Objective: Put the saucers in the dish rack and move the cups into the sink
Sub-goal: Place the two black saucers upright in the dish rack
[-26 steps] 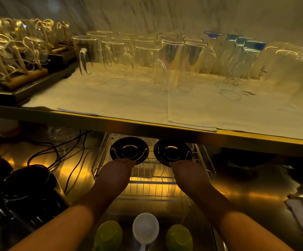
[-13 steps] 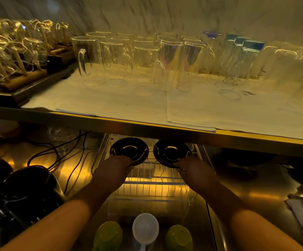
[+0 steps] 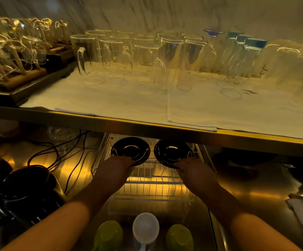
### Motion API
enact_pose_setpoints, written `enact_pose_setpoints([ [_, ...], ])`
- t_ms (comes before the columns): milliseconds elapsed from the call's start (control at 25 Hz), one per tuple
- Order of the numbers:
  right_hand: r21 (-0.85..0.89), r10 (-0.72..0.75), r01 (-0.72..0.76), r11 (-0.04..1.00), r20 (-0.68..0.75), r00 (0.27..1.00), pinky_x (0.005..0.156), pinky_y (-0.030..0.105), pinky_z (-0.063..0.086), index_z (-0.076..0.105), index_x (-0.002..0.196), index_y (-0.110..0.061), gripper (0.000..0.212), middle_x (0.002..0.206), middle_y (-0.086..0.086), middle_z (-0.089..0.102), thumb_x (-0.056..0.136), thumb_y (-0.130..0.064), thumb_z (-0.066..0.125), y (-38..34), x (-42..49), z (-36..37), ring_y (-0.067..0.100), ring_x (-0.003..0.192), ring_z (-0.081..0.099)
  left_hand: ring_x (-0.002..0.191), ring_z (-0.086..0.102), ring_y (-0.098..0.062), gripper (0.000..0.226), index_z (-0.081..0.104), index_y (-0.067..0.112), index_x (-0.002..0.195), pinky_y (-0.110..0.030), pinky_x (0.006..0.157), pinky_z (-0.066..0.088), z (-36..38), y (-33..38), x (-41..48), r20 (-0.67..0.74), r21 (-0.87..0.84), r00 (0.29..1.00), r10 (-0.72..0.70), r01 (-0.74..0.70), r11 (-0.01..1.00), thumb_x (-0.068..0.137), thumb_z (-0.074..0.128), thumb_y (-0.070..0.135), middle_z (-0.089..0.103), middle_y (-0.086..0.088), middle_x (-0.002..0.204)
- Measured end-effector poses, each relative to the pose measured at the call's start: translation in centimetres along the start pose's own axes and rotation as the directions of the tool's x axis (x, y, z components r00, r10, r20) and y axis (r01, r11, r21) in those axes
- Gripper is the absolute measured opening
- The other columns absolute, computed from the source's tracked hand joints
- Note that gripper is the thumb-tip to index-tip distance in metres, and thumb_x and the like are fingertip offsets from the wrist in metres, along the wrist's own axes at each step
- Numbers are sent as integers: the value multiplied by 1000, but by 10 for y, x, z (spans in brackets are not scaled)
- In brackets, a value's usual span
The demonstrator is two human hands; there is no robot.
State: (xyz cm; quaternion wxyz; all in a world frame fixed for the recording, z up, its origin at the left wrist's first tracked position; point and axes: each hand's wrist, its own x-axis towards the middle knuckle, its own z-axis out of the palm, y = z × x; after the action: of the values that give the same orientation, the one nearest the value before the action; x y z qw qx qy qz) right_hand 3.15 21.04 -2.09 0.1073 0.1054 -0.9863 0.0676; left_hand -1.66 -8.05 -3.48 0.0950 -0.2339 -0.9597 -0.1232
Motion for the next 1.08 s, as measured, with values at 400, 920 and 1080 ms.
enact_pose_setpoints([
  [400, -146, 34, -26, 989, 58, 998, 85, 37, 55, 63, 121, -29, 28, 111, -1, 71, 95, -24, 53, 2, -2, 0, 19, 100, 65, 107, 67, -17, 30, 60, 32, 130, -33, 89, 54, -5, 2, 2, 52, 57, 997, -52, 49, 997, 103, 47, 35, 72, 1, 119],
  [920, -140, 19, -11, 990, 51, 999, 84, 35, 54, 66, 117, -28, 29, 105, -2, 72, 91, -18, 59, -3, 7, 1, 18, 96, 65, 105, 68, -18, 27, 64, 35, 123, -35, 86, 55, 1, 6, 10, 37, 73, 997, -73, 70, 995, 101, 49, 36, 73, 1, 116],
  [1080, -151, 10, 2, 989, 73, 997, 85, 34, 53, 65, 119, -28, 31, 108, -2, 71, 91, -18, 59, 1, 7, 4, 17, 98, 65, 105, 69, -18, 27, 63, 34, 123, -34, 85, 55, 3, 4, 8, 17, 96, 999, -38, 36, 995, 100, 50, 36, 73, 1, 115],
])
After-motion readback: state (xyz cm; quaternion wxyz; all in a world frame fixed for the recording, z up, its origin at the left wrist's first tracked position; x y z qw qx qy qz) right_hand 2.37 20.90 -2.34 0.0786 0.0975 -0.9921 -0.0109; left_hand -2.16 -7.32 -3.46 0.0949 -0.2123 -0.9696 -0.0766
